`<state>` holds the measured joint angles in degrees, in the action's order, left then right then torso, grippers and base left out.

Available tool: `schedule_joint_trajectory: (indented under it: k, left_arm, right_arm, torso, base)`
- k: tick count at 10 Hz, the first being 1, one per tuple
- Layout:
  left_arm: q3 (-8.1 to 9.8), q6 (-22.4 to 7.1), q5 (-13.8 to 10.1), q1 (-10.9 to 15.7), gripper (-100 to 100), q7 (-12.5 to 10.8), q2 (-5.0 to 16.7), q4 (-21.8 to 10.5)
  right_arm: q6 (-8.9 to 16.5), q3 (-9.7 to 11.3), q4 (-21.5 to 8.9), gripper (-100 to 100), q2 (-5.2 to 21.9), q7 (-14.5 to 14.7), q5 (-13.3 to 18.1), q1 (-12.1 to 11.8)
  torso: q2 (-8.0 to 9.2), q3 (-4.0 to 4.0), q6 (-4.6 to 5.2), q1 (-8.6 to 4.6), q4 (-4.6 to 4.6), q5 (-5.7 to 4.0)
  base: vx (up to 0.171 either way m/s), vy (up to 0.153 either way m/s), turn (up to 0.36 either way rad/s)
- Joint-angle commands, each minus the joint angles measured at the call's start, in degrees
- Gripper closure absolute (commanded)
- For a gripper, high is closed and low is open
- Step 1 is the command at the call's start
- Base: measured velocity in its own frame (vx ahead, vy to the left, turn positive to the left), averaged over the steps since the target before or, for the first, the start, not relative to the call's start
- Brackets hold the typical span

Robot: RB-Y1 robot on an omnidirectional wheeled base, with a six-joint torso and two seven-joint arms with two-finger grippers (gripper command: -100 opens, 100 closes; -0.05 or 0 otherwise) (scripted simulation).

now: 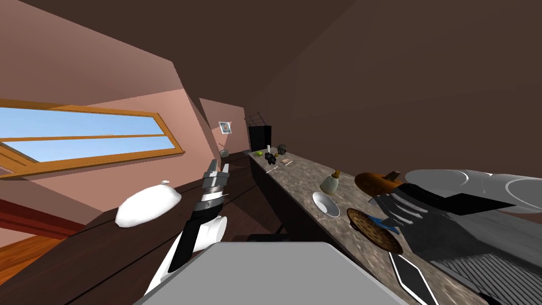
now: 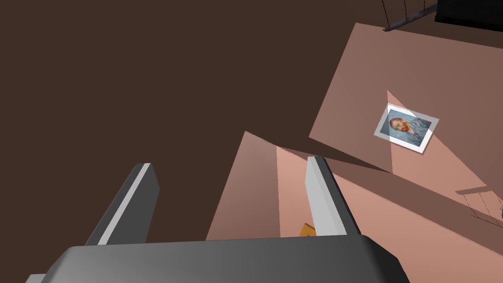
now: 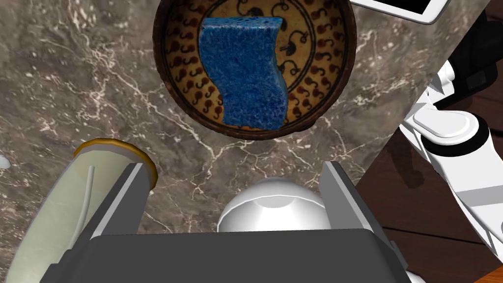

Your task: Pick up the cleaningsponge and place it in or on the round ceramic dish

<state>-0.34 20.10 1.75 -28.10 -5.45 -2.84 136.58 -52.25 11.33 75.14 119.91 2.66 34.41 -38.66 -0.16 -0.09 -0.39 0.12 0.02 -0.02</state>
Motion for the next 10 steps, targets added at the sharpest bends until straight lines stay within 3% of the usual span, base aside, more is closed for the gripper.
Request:
schedule_joint_trajectory:
  k: [1, 3, 4, 5, 10]
  left_arm:
    - [0.0, 0.0, 0.0, 0.0, 0, 0.0, 0.0, 0.0]
    - [0.0, 0.0, 0.0, 0.0, 0, 0.0, 0.0, 0.0]
    - [0.0, 0.0, 0.0, 0.0, 0, 0.0, 0.0, 0.0]
    - [0.0, 0.0, 0.0, 0.0, 0, 0.0, 0.0, 0.0]
    - [0.0, 0.0, 0.0, 0.0, 0, 0.0, 0.0, 0.0]
  right_arm:
    - [-1.2, -0.9, 0.2, -100, 1.6, -0.8, -0.5, 0.3]
    - [-3.0, -1.7, 0.1, -100, 4.0, -1.6, -1.4, 1.2]
    - [-2.2, -0.6, 0.6, -100, 3.3, -1.5, -1.0, 1.9]
    - [-2.3, -0.4, 0.7, 0, 3.4, -1.6, -1.1, 2.1]
    - [-2.3, -0.4, 0.7, 0, 3.4, -1.5, -1.1, 2.1]
  torso:
    - [0.0, 0.0, 0.0, 0.0, 0.0, 0.0]
    - [0.02, 0.01, 0.0, -0.03, 0.01, -0.01]
    - [0.02, 0.02, 0.0, -0.02, 0.01, -0.01]
    - [-0.05, -0.03, -0.01, 0.01, -0.01, -0.02]
    - [-0.17, -0.1, -0.02, 0.06, -0.05, -0.01]
  base:
    - [-0.048, -0.029, -0.087]
    - [-0.046, -0.029, -0.088]
    - [-0.019, -0.012, -0.01]
    - [0.0, 0.0, 0.0]
    - [0.0, 0.0, 0.0]
